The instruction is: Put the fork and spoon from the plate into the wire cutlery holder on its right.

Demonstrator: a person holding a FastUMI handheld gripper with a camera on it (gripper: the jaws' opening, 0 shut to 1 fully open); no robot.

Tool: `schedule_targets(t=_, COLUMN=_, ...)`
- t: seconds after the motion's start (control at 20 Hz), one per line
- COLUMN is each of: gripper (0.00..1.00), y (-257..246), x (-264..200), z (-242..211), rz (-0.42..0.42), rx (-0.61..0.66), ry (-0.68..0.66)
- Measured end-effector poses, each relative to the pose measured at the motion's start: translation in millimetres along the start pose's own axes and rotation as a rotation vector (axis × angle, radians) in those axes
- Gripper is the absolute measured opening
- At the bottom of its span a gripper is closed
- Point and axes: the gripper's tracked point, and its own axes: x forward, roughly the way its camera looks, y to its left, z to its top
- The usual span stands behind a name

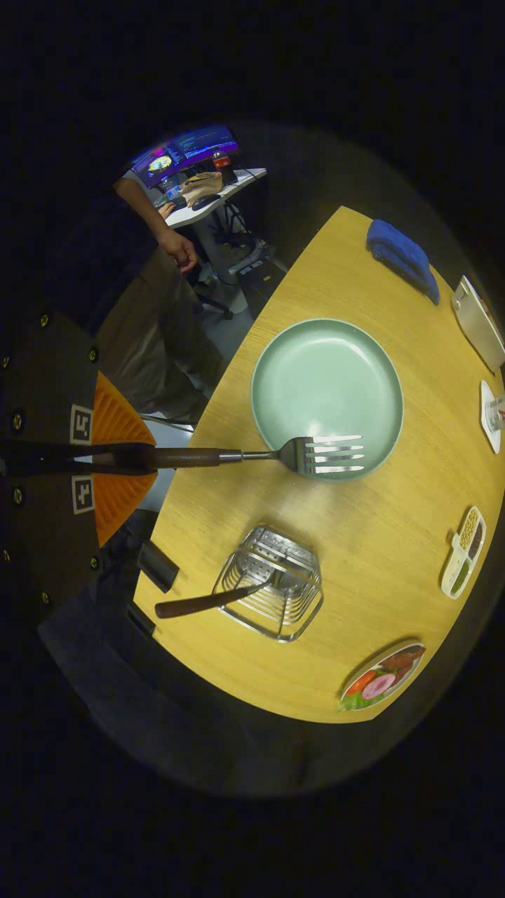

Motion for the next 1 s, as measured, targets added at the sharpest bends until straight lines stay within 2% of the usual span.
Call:
schedule_targets(t=0.4, gripper=0.02, y=-57, x=-19, z=-38, rz=0.001, rx=0.140, ry=0.042)
schedule_targets(t=0.75, gripper=0.02, y=-68, x=-10, z=-35, rz=0.039, rx=0.186, ry=0.079)
schedule_targets(t=1.0, gripper=0.02, y=-74, x=-1, z=-31, rz=0.032, rx=0.190, ry=0.123)
